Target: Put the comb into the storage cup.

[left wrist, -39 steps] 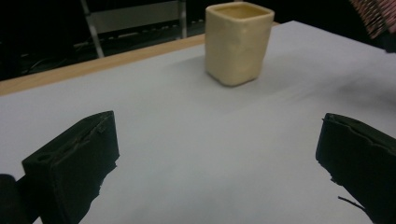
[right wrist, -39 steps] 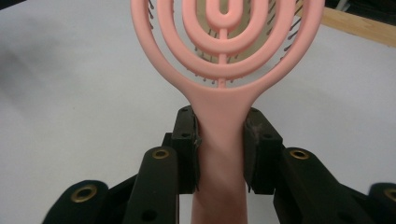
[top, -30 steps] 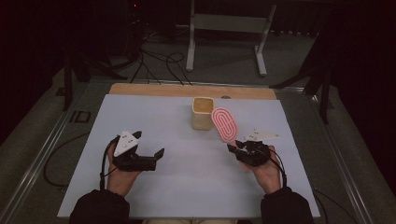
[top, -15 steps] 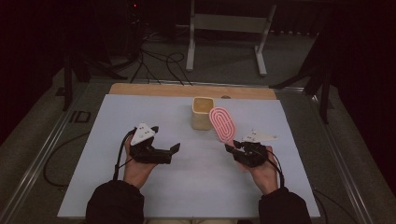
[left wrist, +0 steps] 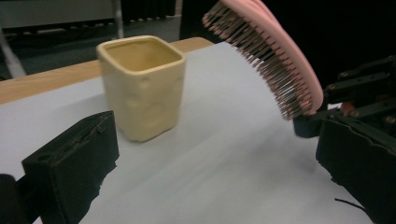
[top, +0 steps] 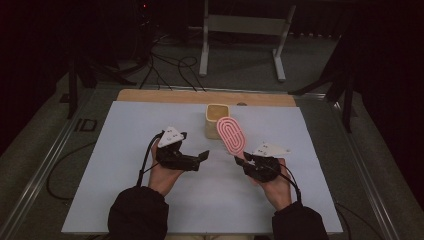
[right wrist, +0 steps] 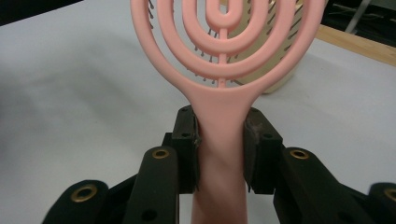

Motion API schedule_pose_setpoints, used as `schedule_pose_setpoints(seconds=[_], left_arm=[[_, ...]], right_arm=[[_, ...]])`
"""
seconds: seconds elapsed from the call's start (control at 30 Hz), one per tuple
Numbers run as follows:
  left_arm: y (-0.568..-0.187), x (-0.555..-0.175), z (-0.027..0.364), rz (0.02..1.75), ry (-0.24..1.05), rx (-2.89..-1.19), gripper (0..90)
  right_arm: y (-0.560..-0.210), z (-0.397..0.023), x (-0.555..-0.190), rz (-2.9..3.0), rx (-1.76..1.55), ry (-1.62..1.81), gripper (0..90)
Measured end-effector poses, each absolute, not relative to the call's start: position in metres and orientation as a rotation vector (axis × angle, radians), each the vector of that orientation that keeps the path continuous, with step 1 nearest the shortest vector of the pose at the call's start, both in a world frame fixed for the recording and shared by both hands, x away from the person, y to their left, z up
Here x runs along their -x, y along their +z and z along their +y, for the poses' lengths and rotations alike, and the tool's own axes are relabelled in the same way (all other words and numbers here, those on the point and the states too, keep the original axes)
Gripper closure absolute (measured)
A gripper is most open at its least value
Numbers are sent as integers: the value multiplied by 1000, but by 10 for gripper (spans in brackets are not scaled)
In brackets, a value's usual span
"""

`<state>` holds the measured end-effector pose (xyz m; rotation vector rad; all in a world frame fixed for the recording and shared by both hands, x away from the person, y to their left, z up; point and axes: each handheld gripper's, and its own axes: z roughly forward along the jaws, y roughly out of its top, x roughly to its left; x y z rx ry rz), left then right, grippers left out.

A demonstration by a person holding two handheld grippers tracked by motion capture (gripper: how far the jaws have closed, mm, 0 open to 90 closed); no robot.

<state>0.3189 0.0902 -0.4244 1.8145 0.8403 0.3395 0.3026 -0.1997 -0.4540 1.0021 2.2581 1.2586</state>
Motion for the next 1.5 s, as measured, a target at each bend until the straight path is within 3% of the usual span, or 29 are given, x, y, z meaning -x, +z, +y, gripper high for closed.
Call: schedule_pose_setpoints(seconds=[0.77,1.33,1.5], left_arm=[[-420,-334,38,813,213,-1861,26],[-422,-336,32,852,127,-1819,468],[-424,-338,33,862,64,-1795,537]], right_arm=[[-455,-184,-293,2262,-928,1288,696],[-455,-175,-288,2261,-874,1297,696],[-457,-175,-288,2261,-875,1287,697]])
